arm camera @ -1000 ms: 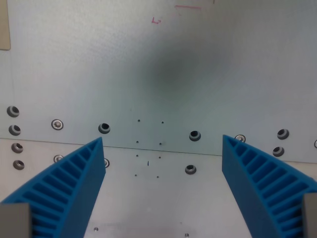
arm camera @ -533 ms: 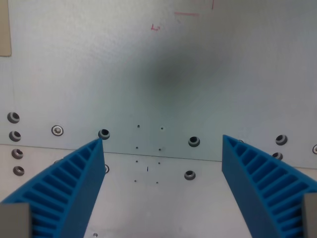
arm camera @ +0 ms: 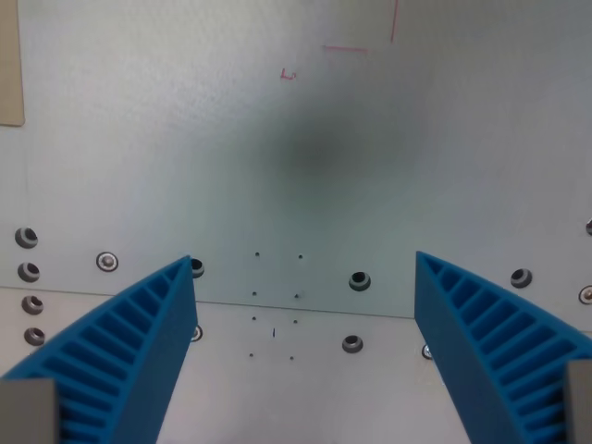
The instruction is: Rotate around gripper positive y
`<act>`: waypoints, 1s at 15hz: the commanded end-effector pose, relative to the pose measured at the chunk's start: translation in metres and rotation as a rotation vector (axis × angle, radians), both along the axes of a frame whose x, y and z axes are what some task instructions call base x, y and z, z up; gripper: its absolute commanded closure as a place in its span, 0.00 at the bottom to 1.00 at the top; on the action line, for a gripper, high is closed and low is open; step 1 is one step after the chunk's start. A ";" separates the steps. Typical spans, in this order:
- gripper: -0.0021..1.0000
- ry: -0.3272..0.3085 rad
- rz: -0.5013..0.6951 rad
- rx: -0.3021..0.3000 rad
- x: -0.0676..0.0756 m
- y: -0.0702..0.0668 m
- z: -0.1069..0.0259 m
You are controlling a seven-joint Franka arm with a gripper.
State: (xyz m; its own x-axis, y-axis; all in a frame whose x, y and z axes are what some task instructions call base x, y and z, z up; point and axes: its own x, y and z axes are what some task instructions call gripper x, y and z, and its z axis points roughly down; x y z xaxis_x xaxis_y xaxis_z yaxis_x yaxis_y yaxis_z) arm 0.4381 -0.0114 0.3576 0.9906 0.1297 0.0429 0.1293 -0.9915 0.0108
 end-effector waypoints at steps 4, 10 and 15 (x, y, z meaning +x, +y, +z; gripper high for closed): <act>0.00 -0.243 0.002 0.039 -0.011 0.000 -0.002; 0.00 -0.312 0.002 0.048 -0.011 0.000 -0.002; 0.00 -0.370 0.003 0.055 -0.011 0.000 -0.002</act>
State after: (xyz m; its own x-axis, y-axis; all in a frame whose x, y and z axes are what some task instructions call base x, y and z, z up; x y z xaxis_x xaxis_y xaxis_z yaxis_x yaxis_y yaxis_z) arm 0.4432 -0.0104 0.3567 0.9817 0.1263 0.1428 0.1249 -0.9920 0.0188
